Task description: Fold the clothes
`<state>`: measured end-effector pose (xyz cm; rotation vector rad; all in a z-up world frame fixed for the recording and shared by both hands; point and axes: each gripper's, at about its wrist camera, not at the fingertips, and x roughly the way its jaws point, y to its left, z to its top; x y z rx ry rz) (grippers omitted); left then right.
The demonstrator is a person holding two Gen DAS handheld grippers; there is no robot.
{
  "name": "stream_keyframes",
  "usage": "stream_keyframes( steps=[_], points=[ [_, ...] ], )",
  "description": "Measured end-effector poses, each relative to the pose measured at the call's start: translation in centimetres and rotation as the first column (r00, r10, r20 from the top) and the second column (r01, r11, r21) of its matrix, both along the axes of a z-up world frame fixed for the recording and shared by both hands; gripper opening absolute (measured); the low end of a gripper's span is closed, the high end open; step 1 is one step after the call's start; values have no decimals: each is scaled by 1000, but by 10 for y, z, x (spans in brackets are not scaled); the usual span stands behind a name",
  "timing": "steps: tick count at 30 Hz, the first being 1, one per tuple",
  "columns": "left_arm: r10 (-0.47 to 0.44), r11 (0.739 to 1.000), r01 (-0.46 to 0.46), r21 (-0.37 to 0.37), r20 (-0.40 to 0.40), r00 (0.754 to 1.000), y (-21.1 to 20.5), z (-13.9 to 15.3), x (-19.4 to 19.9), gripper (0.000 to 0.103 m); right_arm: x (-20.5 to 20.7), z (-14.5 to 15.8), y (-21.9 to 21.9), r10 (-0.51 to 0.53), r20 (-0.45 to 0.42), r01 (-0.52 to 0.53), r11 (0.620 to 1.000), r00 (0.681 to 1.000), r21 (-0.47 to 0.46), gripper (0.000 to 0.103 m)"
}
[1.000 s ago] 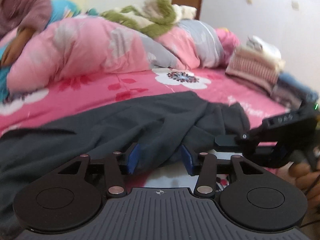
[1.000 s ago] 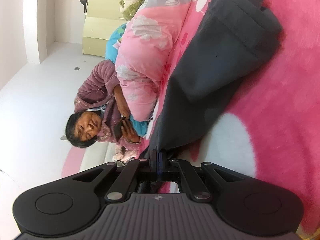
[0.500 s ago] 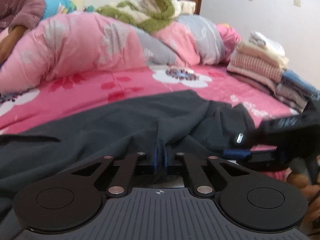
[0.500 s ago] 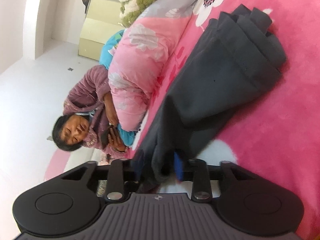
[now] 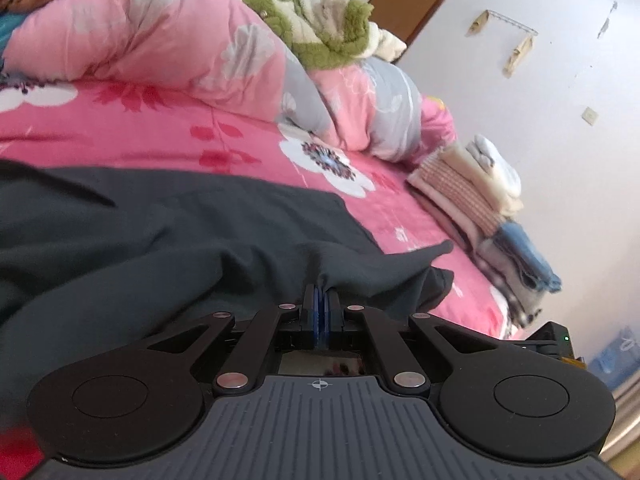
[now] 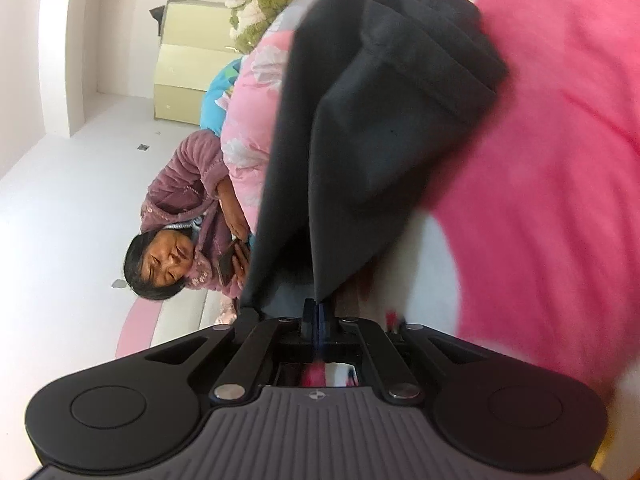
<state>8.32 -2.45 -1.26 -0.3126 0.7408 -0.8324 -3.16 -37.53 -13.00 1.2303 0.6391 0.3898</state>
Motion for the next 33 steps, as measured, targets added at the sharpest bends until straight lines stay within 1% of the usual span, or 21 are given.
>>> stream_keyframes(
  steps=[3,6,7,9,12,14,16,17,18,20,21,22,23,24,27,29,31,33],
  points=[
    [-31,999,32,40,-7,999,2,-8,-8,1,-12,-6,4,1,-32,-2,1000,999,-13,0],
    [-59,989,55,139,22,998,-1,-16,-18,1,-24,-15,5,-14,-84,10,998,996,-56,0],
    [-68,983,61,174,35,997,-2,-19,-22,1,-27,-16,4,-14,-85,9,998,996,-67,0],
    [-77,976,63,207,61,995,-2,-20,-28,3,-34,-14,3,-9,-75,3,996,997,-84,0],
    [-75,978,55,199,95,993,0,-15,-35,5,-43,1,-1,-36,-37,30,987,999,-160,2],
    [-60,983,38,181,113,992,2,-10,-37,7,-48,10,-10,-76,-19,70,976,997,-204,2],
    [-49,987,28,157,134,990,2,-4,-40,11,-53,13,-24,-130,-19,123,972,991,-200,4],
    [-47,988,25,150,146,988,0,-2,-41,16,-56,15,-31,-157,-20,150,969,987,-197,10],
    [-49,989,26,144,159,986,-2,-1,-43,22,-59,15,-39,-185,-26,177,965,982,-192,19],
    [-53,991,29,132,186,981,-7,3,-45,30,-65,13,-51,-238,-41,227,958,970,-177,29],
    [-51,992,26,127,197,979,-9,5,-47,31,-67,12,-57,-263,-48,252,953,964,-167,31],
    [-48,992,24,120,203,978,-12,6,-46,31,-69,8,-62,-279,-61,269,953,958,-137,32],
    [-46,993,22,114,209,977,-14,7,-46,31,-71,5,-67,-295,-73,287,952,953,-107,36],
    [-36,994,14,106,211,977,-15,8,-45,32,-73,1,-72,-310,-86,304,949,947,-77,38],
    [-19,997,2,79,214,977,-18,11,-43,32,-79,-13,-83,-340,-112,343,939,934,11,38],
    [-38,996,21,83,215,976,-25,12,-43,33,-82,-23,-90,-338,-122,350,932,933,94,39],
    [-65,994,45,97,219,974,-34,11,-44,33,-80,-30,-94,-338,-134,357,920,931,162,43],
    [-102,990,76,121,223,969,-48,9,-45,34,-78,-29,-99,-359,-136,377,913,923,154,44]
  ],
)
